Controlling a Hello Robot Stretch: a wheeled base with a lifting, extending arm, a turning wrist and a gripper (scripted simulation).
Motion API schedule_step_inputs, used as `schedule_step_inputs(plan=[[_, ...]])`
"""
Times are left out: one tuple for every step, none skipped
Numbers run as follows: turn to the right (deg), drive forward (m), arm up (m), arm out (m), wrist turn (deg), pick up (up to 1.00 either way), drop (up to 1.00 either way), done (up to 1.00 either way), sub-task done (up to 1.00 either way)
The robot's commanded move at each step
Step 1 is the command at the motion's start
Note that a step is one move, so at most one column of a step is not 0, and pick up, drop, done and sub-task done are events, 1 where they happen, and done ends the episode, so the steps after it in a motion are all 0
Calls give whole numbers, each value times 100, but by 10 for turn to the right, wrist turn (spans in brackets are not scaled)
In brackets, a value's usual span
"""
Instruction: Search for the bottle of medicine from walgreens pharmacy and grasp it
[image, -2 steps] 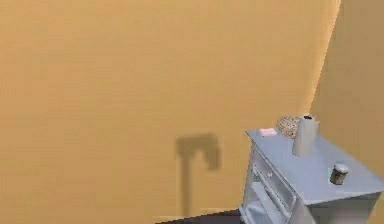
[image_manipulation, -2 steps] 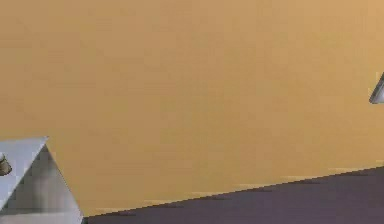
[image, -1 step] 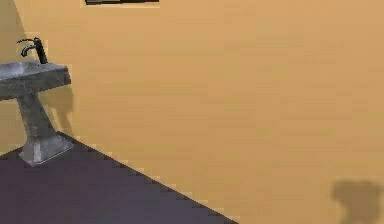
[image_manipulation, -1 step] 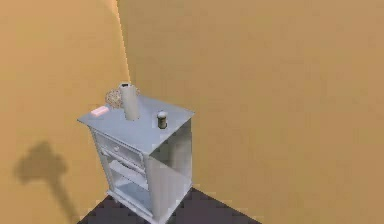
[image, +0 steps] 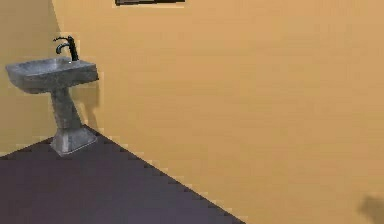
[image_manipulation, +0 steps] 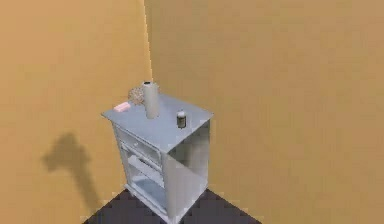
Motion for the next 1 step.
schedule_step_inputs(plan=[[450,0,0,0,0,0,0,0,0]])
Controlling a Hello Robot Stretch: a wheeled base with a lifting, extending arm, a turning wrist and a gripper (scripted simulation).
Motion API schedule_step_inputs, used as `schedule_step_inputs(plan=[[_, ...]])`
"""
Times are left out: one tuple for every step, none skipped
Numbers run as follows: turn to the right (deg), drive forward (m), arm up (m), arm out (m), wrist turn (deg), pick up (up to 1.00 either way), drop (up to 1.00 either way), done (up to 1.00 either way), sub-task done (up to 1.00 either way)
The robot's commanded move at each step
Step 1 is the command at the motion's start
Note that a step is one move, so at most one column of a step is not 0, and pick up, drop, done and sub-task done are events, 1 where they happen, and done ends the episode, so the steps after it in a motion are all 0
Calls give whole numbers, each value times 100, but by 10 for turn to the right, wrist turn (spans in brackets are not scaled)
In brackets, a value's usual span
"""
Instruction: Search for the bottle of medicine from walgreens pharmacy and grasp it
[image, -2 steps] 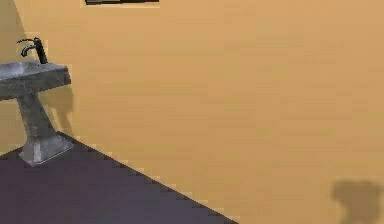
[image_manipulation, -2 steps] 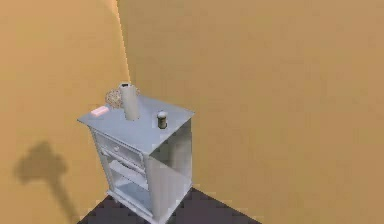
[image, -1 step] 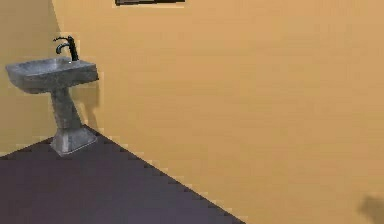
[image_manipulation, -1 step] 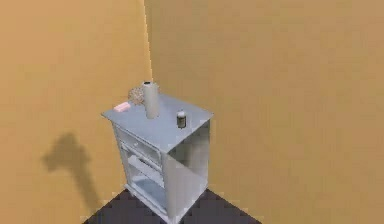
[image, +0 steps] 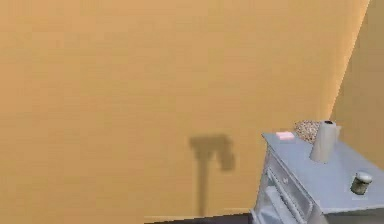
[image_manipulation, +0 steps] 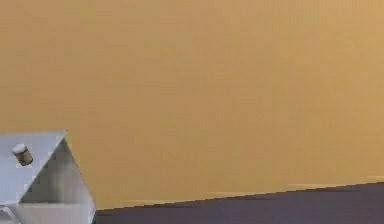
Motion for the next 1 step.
schedule_step_inputs(plan=[[360,0,0,0,0,0,0,0,0]])
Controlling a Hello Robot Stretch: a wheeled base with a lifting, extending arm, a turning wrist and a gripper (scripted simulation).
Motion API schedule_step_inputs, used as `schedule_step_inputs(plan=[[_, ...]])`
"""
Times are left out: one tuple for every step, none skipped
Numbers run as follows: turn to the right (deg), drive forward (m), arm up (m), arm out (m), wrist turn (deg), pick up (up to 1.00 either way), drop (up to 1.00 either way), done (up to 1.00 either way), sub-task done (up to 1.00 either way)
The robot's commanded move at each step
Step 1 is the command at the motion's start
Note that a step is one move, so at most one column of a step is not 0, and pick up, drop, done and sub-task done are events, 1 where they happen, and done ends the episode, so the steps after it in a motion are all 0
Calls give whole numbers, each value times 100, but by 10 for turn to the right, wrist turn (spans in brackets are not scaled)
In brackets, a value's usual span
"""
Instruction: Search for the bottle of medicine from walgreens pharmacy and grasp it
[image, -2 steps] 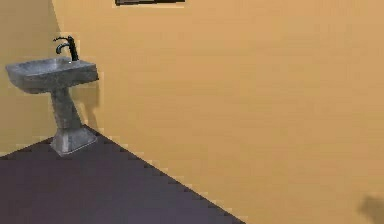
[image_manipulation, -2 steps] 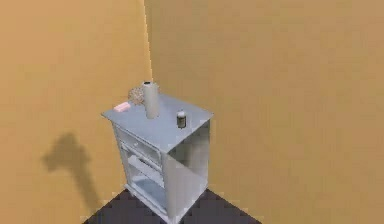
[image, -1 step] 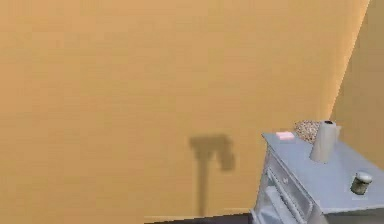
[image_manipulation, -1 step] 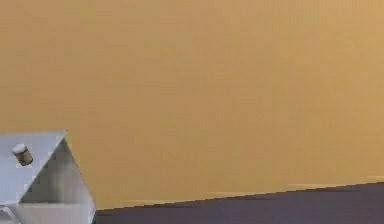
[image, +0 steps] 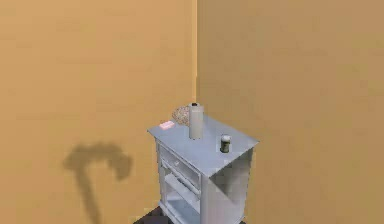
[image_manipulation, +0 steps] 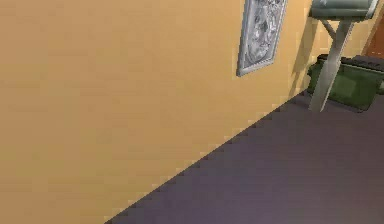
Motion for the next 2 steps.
schedule_step_inputs(plan=[[30,0,0,0,0,0,0,0,0],[0,35,0,0,0,0,0,0,0]])
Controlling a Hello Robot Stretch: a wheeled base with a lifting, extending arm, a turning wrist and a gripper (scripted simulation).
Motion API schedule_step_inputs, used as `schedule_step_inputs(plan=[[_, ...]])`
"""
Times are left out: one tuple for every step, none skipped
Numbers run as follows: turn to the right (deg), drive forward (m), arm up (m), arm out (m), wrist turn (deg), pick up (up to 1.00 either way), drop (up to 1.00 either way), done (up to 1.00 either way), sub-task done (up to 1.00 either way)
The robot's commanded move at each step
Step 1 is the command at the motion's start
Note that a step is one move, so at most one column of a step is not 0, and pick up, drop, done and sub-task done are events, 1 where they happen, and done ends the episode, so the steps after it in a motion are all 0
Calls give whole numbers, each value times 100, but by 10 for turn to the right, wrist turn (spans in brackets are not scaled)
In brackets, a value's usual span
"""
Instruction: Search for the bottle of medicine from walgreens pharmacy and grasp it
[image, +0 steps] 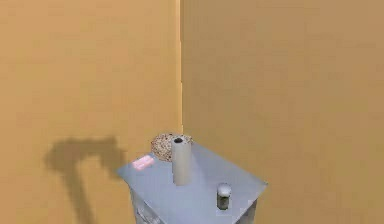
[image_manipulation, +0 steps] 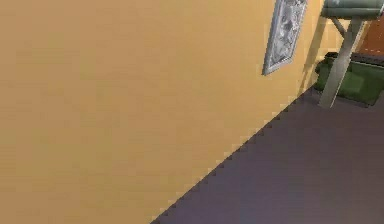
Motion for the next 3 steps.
schedule_step_inputs(plan=[[-450,0,0,0,0,0,0,0,0],[-270,0,0,0,0,0,0,0,0],[0,0,50,0,0,0,0,0,0]])
